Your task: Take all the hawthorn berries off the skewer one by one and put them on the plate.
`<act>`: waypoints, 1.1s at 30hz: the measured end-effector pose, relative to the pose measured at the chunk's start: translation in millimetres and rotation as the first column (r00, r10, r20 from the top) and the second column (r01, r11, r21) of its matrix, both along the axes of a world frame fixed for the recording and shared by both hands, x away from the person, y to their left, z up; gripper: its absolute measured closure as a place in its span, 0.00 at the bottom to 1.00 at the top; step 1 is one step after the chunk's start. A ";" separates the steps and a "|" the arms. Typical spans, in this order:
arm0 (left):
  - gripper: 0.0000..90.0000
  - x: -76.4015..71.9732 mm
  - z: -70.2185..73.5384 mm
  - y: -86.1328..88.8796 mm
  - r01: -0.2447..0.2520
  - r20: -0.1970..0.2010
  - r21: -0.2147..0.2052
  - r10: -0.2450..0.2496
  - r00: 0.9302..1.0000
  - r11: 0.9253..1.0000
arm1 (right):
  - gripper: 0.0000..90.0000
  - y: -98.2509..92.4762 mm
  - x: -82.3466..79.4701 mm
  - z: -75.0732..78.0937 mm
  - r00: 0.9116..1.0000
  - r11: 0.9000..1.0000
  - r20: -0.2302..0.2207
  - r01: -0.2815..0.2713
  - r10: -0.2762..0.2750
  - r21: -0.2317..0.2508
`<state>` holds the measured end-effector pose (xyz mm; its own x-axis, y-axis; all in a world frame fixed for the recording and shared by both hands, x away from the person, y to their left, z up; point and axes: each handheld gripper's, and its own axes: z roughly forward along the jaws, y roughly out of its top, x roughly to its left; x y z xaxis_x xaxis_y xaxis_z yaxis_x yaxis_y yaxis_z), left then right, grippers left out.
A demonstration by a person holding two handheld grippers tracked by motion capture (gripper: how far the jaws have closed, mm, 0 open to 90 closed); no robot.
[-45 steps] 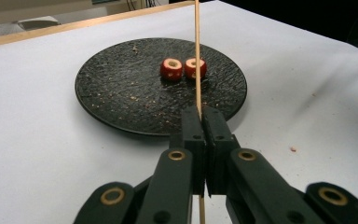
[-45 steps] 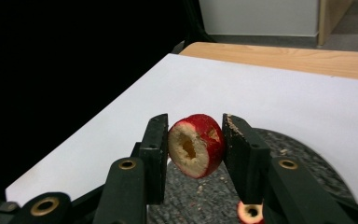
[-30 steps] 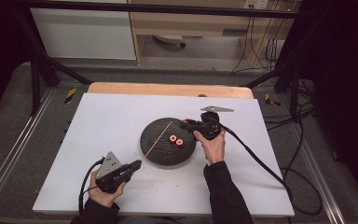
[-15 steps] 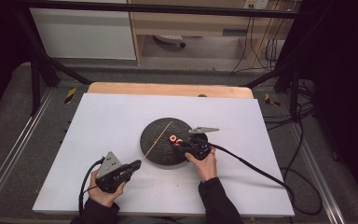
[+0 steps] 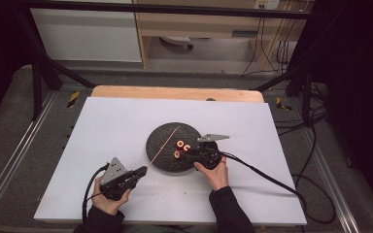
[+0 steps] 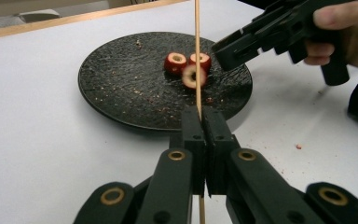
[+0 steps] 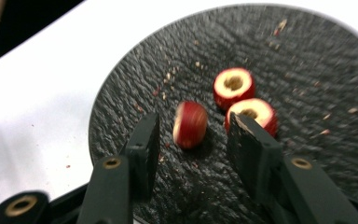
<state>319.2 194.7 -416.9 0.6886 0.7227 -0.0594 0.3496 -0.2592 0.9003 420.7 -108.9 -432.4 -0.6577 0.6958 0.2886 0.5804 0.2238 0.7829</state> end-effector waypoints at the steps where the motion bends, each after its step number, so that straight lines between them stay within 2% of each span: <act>1: 0.98 0.3 0.1 0.0 0.000 -0.002 0.001 0.000 1.000 1.000 | 0.54 -3.1 -1.8 2.2 1.000 1.000 0.009 0.006 -0.006 0.004; 7: 0.98 1.9 1.2 -0.9 -0.001 -0.011 0.007 0.001 1.000 1.000 | 0.30 -26.9 -13.0 9.7 0.998 1.000 0.057 0.016 -0.016 0.005; 14: 0.98 5.2 3.9 -1.6 -0.005 -0.024 0.012 0.005 1.000 1.000 | 0.10 -52.9 -24.0 4.8 0.997 1.000 0.078 0.009 -0.007 -0.022; 20: 0.98 9.9 6.2 -5.2 -0.001 -0.040 0.022 0.002 0.999 1.000 | 0.03 -71.9 -27.4 -5.0 0.997 0.998 0.069 0.031 -0.026 -0.059; 24: 0.98 15.6 9.3 -8.3 -0.003 -0.049 0.027 0.004 0.999 1.000 | 0.02 -83.2 -31.6 -9.1 0.996 0.998 0.082 0.038 -0.034 -0.059; 33: 0.98 32.4 16.7 -16.3 -0.013 -0.067 0.042 0.016 0.998 0.999 | 0.01 -100.6 -42.2 -14.1 0.996 0.996 0.078 0.049 -0.043 -0.080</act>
<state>351.6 178.4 -400.2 0.6734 0.7355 -0.0750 0.4130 -0.2901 0.8633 378.4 -209.5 -446.6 -0.6422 0.7452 0.1798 0.5308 0.2630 0.8057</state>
